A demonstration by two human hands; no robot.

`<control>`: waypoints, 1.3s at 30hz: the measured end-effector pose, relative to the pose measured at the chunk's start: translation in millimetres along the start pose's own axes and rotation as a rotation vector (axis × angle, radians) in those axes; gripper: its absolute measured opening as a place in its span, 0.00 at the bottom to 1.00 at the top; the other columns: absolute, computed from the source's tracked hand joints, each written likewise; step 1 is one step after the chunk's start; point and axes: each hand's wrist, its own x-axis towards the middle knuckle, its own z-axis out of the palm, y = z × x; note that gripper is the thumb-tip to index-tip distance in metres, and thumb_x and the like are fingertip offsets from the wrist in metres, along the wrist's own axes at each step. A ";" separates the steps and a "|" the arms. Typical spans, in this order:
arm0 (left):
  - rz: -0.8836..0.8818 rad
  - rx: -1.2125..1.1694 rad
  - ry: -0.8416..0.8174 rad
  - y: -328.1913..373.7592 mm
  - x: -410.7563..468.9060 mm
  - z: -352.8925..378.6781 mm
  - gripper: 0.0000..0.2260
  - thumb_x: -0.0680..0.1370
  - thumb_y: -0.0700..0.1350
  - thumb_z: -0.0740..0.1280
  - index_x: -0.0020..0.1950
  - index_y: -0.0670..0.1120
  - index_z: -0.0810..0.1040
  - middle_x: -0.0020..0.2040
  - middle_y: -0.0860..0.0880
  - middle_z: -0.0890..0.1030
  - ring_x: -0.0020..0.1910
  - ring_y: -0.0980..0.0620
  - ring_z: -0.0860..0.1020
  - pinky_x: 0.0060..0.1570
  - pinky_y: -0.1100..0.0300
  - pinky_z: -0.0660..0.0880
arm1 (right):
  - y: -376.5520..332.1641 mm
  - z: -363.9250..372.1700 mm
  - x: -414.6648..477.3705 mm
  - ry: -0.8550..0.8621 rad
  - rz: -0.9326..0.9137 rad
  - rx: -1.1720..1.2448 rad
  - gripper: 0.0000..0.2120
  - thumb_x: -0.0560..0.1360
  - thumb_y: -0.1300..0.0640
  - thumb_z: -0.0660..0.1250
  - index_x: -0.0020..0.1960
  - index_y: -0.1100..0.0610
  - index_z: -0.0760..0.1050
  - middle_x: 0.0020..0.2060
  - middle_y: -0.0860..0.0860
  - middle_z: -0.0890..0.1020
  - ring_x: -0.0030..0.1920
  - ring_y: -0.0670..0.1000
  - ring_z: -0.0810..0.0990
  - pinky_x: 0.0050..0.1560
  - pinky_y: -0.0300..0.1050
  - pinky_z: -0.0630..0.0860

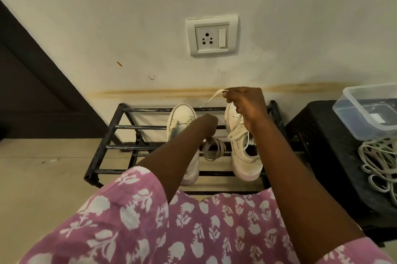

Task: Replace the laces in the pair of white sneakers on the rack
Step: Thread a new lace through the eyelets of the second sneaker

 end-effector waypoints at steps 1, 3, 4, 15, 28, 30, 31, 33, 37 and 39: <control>-0.010 -0.035 0.008 -2.0 0.0 -5.1 0.19 0.74 0.40 0.70 0.64 0.38 0.74 0.61 0.42 0.77 0.58 0.46 0.77 0.58 0.57 0.72 | -0.1 1.9 0.9 0.006 0.001 -0.032 0.06 0.69 0.60 0.72 0.45 0.61 0.83 0.29 0.50 0.78 0.26 0.41 0.71 0.32 0.35 0.64; -0.025 -0.111 0.028 -7.4 1.2 -14.5 0.18 0.75 0.39 0.68 0.64 0.37 0.73 0.61 0.42 0.77 0.50 0.48 0.79 0.48 0.65 0.77 | -0.8 7.6 2.1 0.009 0.002 -0.089 0.06 0.70 0.56 0.73 0.36 0.57 0.81 0.27 0.49 0.76 0.28 0.43 0.72 0.34 0.38 0.66; -0.040 -0.145 0.041 -10.6 0.4 -19.5 0.16 0.76 0.37 0.66 0.64 0.36 0.73 0.61 0.41 0.77 0.44 0.50 0.79 0.40 0.67 0.77 | -0.1 11.0 2.2 0.004 -0.003 -0.111 0.09 0.70 0.55 0.73 0.32 0.55 0.78 0.26 0.49 0.75 0.29 0.44 0.72 0.36 0.39 0.67; -0.202 -0.155 0.384 -78.6 -20.5 -35.7 0.13 0.77 0.42 0.64 0.59 0.40 0.79 0.59 0.43 0.79 0.59 0.47 0.77 0.56 0.59 0.71 | 20.9 52.3 7.3 -0.058 0.281 0.038 0.07 0.73 0.70 0.61 0.40 0.64 0.77 0.32 0.57 0.74 0.28 0.48 0.67 0.29 0.41 0.61; -0.149 -0.470 0.408 -88.4 -22.4 -17.8 0.11 0.72 0.42 0.73 0.52 0.40 0.84 0.52 0.43 0.83 0.54 0.47 0.79 0.41 0.67 0.69 | 55.4 66.8 6.5 -0.206 0.263 -0.088 0.07 0.75 0.70 0.60 0.42 0.64 0.75 0.33 0.58 0.78 0.31 0.51 0.77 0.29 0.40 0.72; -0.147 -0.546 0.436 -88.8 -24.0 -15.1 0.10 0.70 0.40 0.74 0.50 0.39 0.84 0.50 0.42 0.84 0.53 0.47 0.80 0.38 0.70 0.66 | 56.4 68.8 4.9 -0.211 0.204 -0.167 0.06 0.73 0.67 0.63 0.43 0.65 0.79 0.33 0.57 0.78 0.31 0.51 0.74 0.28 0.39 0.66; -0.144 -0.576 0.446 -88.9 -24.8 -13.9 0.10 0.70 0.40 0.74 0.50 0.39 0.84 0.49 0.41 0.84 0.53 0.47 0.80 0.38 0.69 0.66 | 57.2 70.0 5.0 -0.209 0.179 -0.194 0.06 0.71 0.67 0.65 0.44 0.65 0.81 0.34 0.57 0.79 0.32 0.51 0.74 0.28 0.39 0.66; -0.140 -0.611 0.454 -88.7 -26.3 -12.2 0.10 0.70 0.40 0.74 0.50 0.39 0.84 0.49 0.41 0.84 0.49 0.48 0.80 0.37 0.70 0.66 | 57.5 71.2 5.4 -0.203 0.123 -0.280 0.07 0.71 0.67 0.68 0.47 0.64 0.83 0.39 0.56 0.82 0.35 0.49 0.77 0.30 0.34 0.68; -0.133 -0.620 0.461 -89.2 -27.3 -10.9 0.10 0.70 0.41 0.74 0.50 0.40 0.84 0.48 0.42 0.84 0.46 0.51 0.80 0.36 0.71 0.65 | 57.0 72.5 5.8 -0.170 -0.039 -0.516 0.09 0.73 0.66 0.65 0.49 0.63 0.83 0.45 0.56 0.84 0.41 0.50 0.80 0.26 0.23 0.67; -0.131 -0.613 0.463 -89.6 -27.0 -9.8 0.10 0.69 0.41 0.75 0.50 0.41 0.84 0.47 0.43 0.85 0.50 0.48 0.81 0.36 0.72 0.65 | 56.3 73.6 5.7 -0.175 -0.092 -0.609 0.09 0.73 0.65 0.65 0.49 0.63 0.83 0.44 0.57 0.85 0.41 0.50 0.81 0.27 0.25 0.66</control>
